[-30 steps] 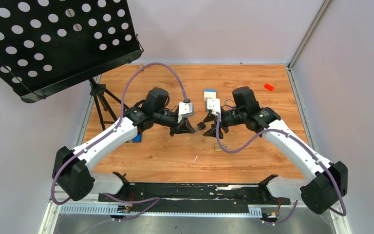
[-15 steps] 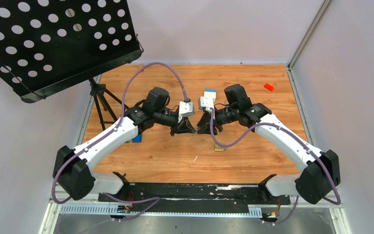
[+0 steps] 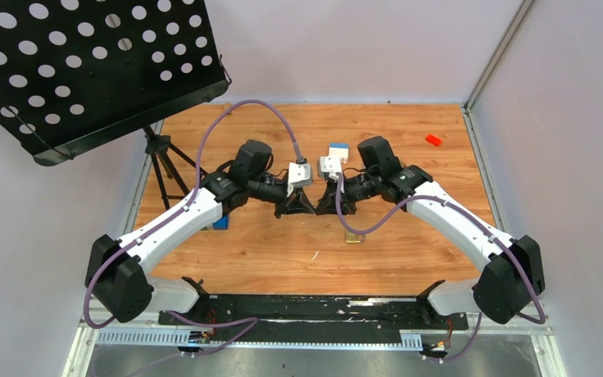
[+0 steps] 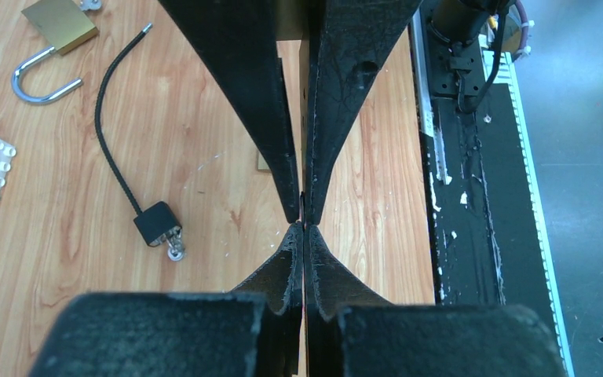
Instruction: Unlock with the key
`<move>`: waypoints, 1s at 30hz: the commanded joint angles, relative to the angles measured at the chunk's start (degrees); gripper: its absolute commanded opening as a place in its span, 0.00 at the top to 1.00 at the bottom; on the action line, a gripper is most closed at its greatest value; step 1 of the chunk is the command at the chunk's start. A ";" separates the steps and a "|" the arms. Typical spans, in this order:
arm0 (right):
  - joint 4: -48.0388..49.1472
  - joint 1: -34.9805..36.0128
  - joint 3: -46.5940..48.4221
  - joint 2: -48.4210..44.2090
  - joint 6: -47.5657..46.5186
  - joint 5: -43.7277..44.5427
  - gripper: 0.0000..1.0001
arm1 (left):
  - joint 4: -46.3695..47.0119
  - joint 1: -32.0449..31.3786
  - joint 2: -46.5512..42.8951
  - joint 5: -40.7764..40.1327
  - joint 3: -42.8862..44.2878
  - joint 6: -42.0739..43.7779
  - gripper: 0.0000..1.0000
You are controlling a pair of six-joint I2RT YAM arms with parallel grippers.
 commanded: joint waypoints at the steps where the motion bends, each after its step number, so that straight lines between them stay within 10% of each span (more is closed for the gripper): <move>1: 0.98 0.38 2.28 0.12 0.27 -2.13 0.96 | 1.41 0.21 -0.40 1.55 1.63 -0.51 1.00; 9: 0.82 0.27 1.51 -1.40 -0.67 -1.20 1.00 | 1.43 0.21 -0.71 0.60 1.18 0.05 0.96; 16: 5.28 -1.24 -2.41 -5.50 1.13 -2.61 1.00 | 2.72 0.23 -3.18 -0.43 1.45 -0.93 0.57; 19: 7.20 -2.09 -3.74 -6.52 2.61 -4.11 1.00 | 4.02 0.23 -3.79 -1.76 1.82 -2.34 0.16; 30: 18.83 -8.38 -8.84 -8.71 14.15 -11.14 1.00 | 14.65 0.27 -2.99 -2.68 0.91 -13.38 0.26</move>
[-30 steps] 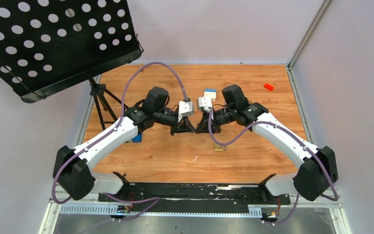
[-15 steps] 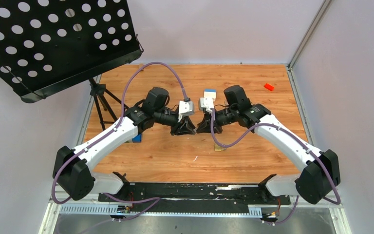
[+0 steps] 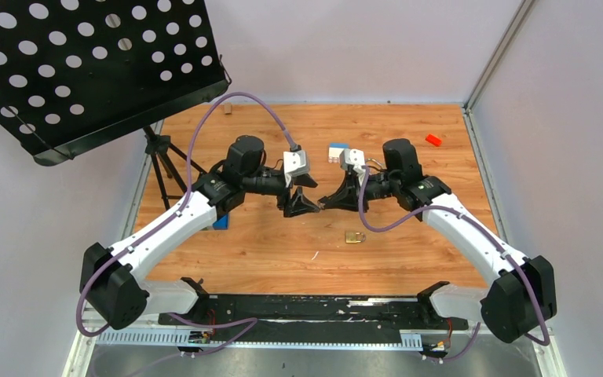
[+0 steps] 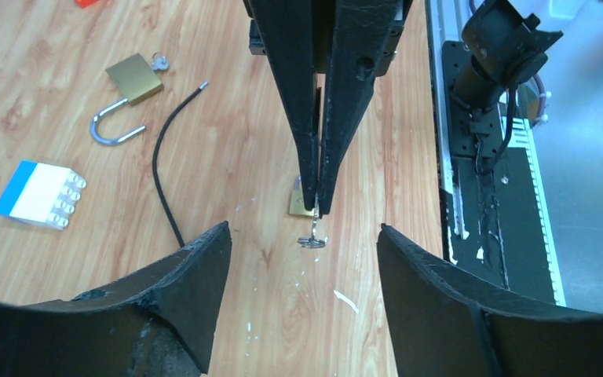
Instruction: Unlock with the key
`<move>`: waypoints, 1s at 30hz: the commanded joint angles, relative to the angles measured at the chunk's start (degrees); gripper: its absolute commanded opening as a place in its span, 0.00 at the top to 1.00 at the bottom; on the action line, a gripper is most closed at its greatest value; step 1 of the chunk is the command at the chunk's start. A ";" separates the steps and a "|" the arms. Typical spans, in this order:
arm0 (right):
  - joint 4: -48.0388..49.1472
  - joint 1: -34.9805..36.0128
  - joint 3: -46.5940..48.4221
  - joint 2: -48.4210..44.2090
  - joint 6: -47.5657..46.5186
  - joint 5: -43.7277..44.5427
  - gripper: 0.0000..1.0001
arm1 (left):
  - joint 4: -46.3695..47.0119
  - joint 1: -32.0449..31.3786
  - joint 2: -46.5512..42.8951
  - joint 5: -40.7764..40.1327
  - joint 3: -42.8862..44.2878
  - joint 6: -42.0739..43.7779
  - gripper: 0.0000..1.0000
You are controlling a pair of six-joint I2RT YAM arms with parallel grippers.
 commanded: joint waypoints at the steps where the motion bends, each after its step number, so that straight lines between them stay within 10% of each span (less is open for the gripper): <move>1: 8.34 -2.18 -0.78 -1.83 6.87 -5.94 1.00 | 6.56 0.23 0.39 1.00 0.89 -6.72 0.28; 30: 17.35 -5.40 -4.09 -2.38 15.58 -9.02 1.00 | 11.04 0.23 5.80 5.91 1.21 -13.66 0.74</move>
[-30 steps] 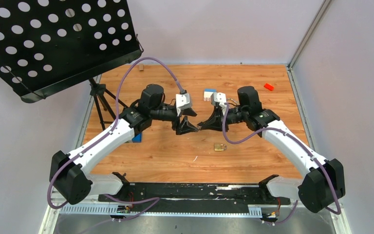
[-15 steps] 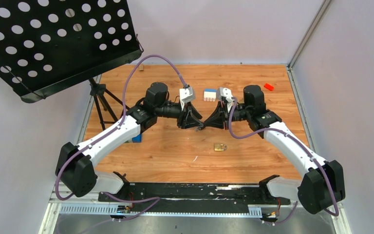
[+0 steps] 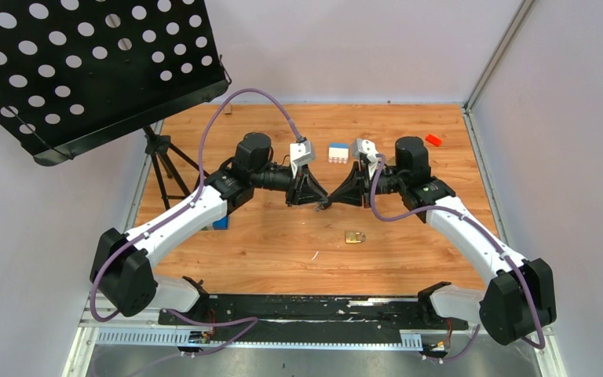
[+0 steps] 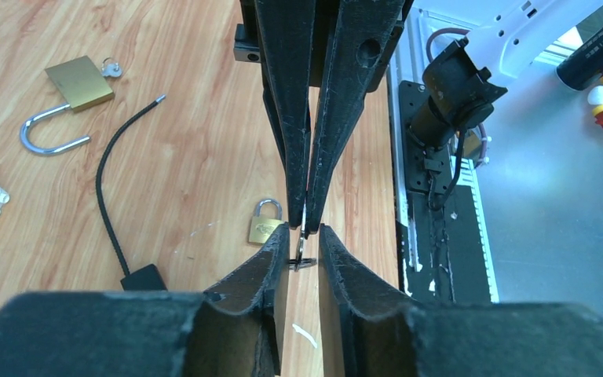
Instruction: Unlock with the key
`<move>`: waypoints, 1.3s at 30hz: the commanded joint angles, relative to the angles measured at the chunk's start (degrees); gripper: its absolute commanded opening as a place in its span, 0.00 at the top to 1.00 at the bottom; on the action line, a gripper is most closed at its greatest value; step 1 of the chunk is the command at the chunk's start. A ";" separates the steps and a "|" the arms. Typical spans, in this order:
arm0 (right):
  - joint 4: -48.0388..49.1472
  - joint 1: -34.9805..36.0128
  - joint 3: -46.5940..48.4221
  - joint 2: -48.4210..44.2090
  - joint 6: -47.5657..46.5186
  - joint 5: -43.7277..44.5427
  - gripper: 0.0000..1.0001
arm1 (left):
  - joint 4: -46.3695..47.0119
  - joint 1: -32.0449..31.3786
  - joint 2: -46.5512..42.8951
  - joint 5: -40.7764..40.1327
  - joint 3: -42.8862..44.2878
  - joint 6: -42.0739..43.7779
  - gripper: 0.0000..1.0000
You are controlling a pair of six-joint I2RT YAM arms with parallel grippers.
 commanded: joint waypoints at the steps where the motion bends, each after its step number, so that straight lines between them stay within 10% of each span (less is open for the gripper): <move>1: 2.63 -0.39 -0.24 -1.51 1.07 -1.99 1.00 | 0.95 0.23 0.55 1.31 1.34 -0.12 0.77; 23: 5.36 -1.46 -3.24 -3.08 1.61 0.11 0.99 | -1.85 0.16 -1.25 1.16 1.65 4.08 1.00; 39: 2.74 -1.48 -5.70 -5.71 -3.58 3.54 0.51 | -8.71 0.22 -3.21 -2.31 3.13 10.96 1.00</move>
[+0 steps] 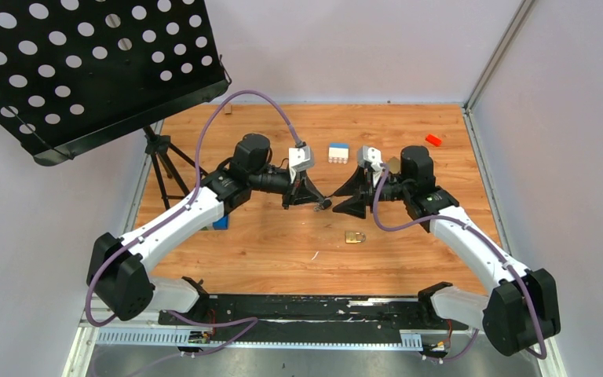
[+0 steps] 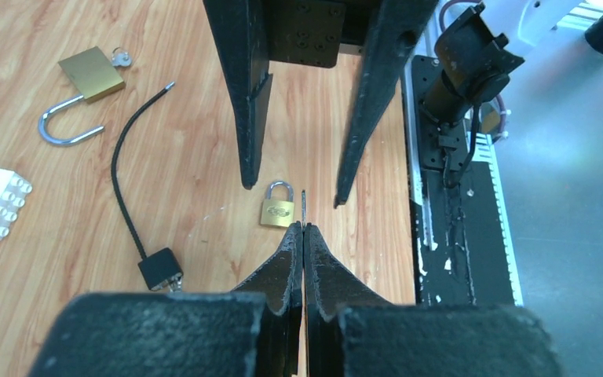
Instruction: Unlock with the key
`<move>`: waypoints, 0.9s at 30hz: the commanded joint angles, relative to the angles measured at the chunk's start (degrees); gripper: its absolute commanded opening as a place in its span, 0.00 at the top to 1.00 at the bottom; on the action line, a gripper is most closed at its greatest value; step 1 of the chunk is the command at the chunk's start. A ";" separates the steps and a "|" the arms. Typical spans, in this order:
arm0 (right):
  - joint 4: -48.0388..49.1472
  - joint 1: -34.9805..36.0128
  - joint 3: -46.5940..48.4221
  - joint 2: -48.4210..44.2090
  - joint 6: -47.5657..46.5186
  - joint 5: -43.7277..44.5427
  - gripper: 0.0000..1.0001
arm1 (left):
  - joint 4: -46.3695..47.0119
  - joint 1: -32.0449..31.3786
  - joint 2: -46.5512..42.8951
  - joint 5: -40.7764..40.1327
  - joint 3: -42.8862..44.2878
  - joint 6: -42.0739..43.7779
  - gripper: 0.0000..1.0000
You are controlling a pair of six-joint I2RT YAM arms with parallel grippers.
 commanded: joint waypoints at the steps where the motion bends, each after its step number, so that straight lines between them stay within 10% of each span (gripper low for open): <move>1: -1.07 -0.19 0.19 -2.58 -3.85 1.36 0.45 | -4.78 0.19 -1.54 -2.04 3.05 5.84 1.00; 7: -4.11 -0.10 1.18 -2.97 -4.78 0.82 0.31 | -8.92 0.18 -0.99 -3.71 3.64 8.81 1.00; 27: -10.63 6.38 9.01 6.87 -8.52 2.27 0.57 | -14.69 -4.28 2.19 -5.24 4.86 13.60 1.00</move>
